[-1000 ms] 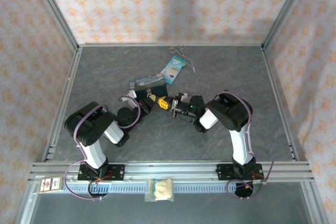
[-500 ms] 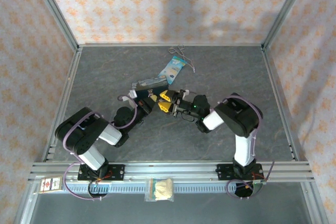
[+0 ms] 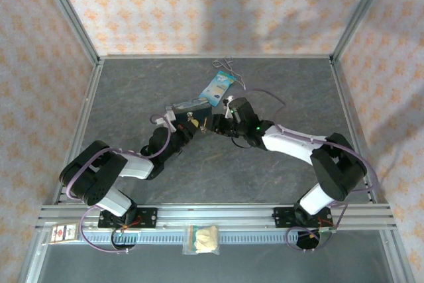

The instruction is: Unlock a padlock with a key

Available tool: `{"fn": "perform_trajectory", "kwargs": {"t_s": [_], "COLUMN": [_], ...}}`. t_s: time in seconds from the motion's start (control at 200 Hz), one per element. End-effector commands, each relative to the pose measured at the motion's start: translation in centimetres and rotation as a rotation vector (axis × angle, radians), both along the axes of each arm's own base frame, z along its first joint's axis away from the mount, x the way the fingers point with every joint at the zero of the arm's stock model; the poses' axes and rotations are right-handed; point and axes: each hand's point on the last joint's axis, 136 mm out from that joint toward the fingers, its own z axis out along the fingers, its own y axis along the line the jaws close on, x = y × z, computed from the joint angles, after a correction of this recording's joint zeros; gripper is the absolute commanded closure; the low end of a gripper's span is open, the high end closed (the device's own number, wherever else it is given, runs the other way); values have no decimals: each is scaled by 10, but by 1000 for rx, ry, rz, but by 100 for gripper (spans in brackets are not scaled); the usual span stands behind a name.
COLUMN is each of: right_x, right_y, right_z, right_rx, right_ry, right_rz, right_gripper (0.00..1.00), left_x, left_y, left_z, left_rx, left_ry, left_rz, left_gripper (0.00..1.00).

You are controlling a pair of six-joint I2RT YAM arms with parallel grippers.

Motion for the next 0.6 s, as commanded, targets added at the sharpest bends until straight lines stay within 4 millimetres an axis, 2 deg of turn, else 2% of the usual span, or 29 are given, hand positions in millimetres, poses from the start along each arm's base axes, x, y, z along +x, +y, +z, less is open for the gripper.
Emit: {"fn": "perform_trajectory", "kwargs": {"t_s": [0.0, 0.135, 0.22, 0.355, 0.596], "right_x": [-5, -2, -7, -15, -4], "right_y": [-21, -13, -6, 3, 10], "right_z": [-23, -28, -29, -22, -16], "right_rx": [-342, -496, -563, -572, -571], "right_ry": [-144, -253, -330, -461, -560], "right_rz": [168, 287, 360, 417, 403], "right_gripper": [64, 66, 65, 63, 62], "left_x": [8, 8, 9, 8, 7], "left_y": [-7, -9, -10, -9, -14], "left_z": [23, 21, 19, 15, 15], "left_rx": [5, 24, 34, 39, 30], "left_ry": [-58, -34, -21, -6, 5], "left_rz": [-25, -46, -54, -59, -84], "left_gripper": [100, 100, 100, 100, 100]}}
